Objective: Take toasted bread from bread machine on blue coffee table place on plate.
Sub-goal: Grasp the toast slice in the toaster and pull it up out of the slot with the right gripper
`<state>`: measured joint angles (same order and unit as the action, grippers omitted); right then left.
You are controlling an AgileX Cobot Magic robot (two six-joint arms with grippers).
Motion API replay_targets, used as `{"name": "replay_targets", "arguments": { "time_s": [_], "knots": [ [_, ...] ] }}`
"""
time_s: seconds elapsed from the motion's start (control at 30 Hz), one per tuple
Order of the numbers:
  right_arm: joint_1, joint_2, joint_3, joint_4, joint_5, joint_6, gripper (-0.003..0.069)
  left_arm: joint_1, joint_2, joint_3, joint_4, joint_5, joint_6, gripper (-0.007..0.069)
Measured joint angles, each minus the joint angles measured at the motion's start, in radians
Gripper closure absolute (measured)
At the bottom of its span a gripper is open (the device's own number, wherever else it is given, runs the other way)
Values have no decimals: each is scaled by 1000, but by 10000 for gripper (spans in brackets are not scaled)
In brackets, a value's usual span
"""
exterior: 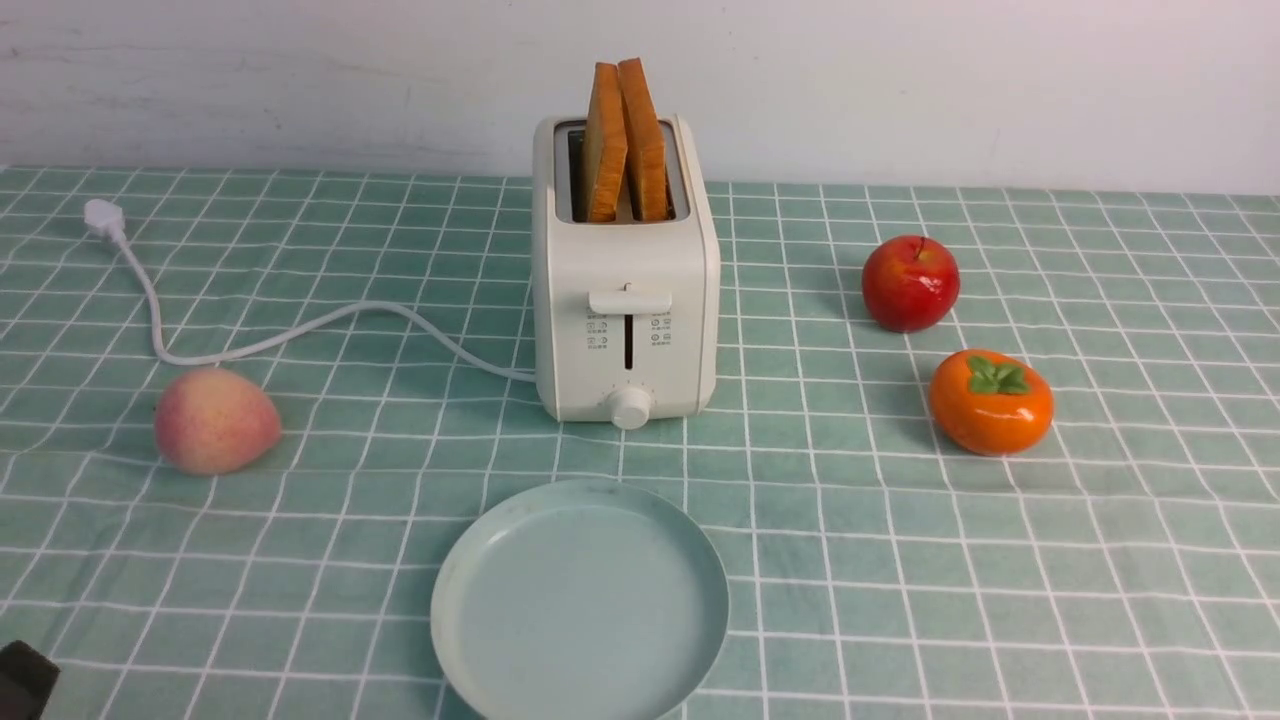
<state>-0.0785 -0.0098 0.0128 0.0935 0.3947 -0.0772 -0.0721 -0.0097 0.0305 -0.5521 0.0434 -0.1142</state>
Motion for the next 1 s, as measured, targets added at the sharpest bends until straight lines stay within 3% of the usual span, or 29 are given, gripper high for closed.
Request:
{"name": "replay_targets", "arguments": {
  "time_s": [0.17,0.27,0.43,0.57,0.77,0.83,0.97,1.0],
  "knots": [
    [0,0,4,30,-28,5,419,0,0,0,-106,-64,0,386],
    [0,0,12,191,-104,63,419,0,0,0,-183,-78,0,407],
    [0,0,12,561,-240,186,419,0,0,0,-346,-94,0,608],
    [0,0,12,699,-325,178,419,0,0,-18,-380,-72,0,638],
    [1,0,-5,785,-365,165,424,0,2,-175,-357,-9,114,638],
    [10,1,-97,780,-273,125,446,0,53,-274,-333,80,206,638],
    [22,77,-330,723,-107,15,523,0,216,-407,-285,277,277,638],
    [23,179,-464,690,1,-22,585,0,342,-469,-243,409,287,638]
  ]
}}
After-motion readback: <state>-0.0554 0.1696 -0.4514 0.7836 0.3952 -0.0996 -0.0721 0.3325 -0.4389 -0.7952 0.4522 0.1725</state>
